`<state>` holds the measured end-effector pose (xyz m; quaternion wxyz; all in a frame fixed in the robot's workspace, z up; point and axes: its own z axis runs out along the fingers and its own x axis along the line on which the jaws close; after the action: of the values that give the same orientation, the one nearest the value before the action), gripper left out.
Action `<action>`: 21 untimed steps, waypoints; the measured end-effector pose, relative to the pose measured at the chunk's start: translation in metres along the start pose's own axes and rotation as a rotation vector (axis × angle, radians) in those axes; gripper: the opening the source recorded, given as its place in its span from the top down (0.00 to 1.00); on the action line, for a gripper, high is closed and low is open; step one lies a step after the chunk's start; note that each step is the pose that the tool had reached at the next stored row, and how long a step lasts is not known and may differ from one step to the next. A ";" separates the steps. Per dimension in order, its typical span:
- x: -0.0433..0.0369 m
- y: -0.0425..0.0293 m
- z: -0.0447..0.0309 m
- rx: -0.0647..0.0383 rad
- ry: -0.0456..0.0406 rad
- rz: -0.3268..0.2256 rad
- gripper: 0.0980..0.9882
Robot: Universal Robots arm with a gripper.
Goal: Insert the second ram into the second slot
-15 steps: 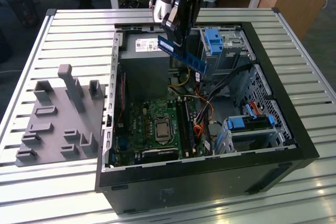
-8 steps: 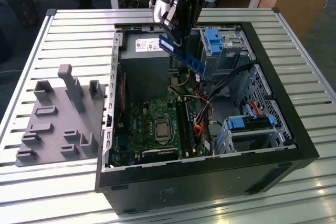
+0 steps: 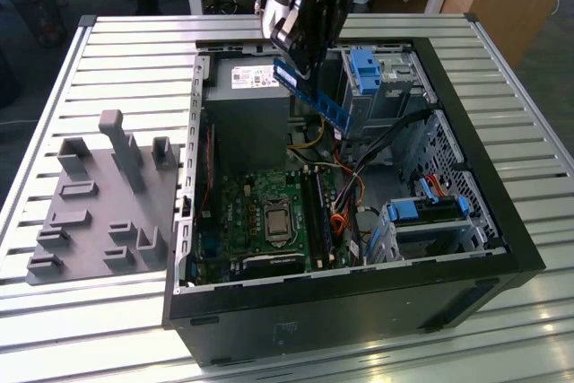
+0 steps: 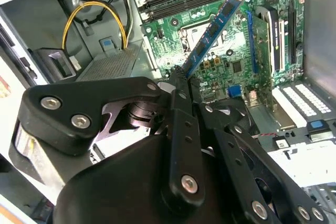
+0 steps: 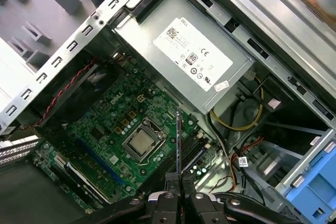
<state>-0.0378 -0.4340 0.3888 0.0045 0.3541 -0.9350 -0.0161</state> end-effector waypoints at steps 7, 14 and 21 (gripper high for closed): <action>0.0000 0.0000 0.0000 0.001 -0.0007 0.044 0.96; 0.0000 0.0000 0.0000 0.002 -0.0015 0.088 0.96; 0.0000 0.0000 0.0000 0.002 -0.0029 0.127 0.96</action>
<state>-0.0378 -0.4339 0.3888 0.0038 0.2939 -0.9557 -0.0154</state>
